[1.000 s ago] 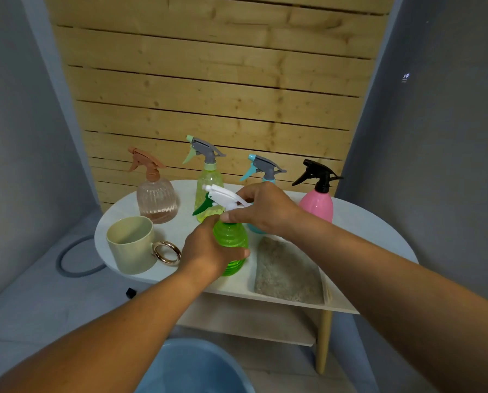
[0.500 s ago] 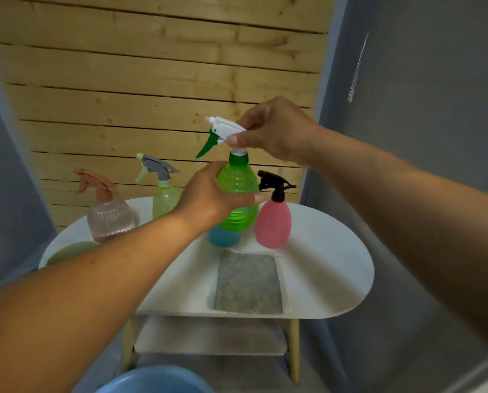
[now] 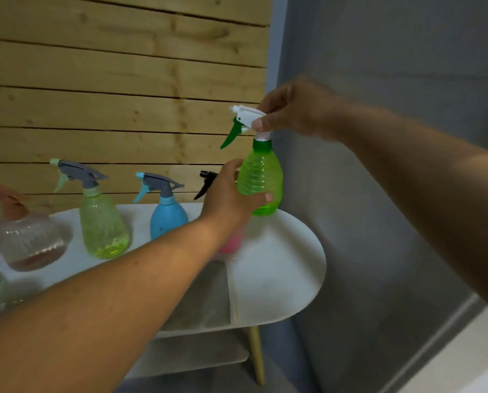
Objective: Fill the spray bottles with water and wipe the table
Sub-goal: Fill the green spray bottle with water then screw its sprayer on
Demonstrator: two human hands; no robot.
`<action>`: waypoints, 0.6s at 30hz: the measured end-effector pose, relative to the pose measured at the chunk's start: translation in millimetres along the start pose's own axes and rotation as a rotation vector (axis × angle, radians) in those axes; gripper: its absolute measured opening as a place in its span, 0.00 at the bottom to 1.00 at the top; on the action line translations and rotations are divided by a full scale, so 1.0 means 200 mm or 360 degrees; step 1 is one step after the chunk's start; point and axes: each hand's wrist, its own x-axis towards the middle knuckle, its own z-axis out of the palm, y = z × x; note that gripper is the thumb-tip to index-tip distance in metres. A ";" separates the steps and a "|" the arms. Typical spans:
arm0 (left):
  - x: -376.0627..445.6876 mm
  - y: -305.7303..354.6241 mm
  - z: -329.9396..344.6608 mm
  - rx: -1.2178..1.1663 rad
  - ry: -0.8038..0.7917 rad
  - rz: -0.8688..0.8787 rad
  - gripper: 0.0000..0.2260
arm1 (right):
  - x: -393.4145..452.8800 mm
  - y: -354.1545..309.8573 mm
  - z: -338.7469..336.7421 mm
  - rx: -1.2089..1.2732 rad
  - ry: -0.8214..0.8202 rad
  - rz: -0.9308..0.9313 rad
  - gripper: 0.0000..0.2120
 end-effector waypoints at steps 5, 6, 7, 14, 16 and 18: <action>0.00 -0.19 0.15 0.0010 -0.0117 -0.0055 0.32 | -0.04 0.27 0.07 0.0147 -0.0077 0.0103 0.08; 0.00 -0.21 0.17 0.0035 -0.0143 -0.0092 0.33 | -0.05 0.32 0.10 0.0164 -0.0083 0.0124 0.07; -0.01 -0.24 0.18 0.0088 -0.0168 -0.0134 0.34 | -0.06 0.37 0.12 0.0181 -0.0087 0.0144 0.06; -0.12 -0.42 0.05 0.0556 -0.0498 -0.0248 0.24 | -0.09 0.60 0.29 0.0257 -0.0109 0.0306 0.10; -0.17 -0.47 -0.03 0.0786 -0.0636 -0.0186 0.22 | -0.09 0.63 0.33 0.0213 -0.0140 0.0323 0.10; -0.22 -0.51 -0.10 0.0988 -0.0744 -0.0083 0.21 | -0.10 0.67 0.38 0.0195 -0.0162 0.0350 0.10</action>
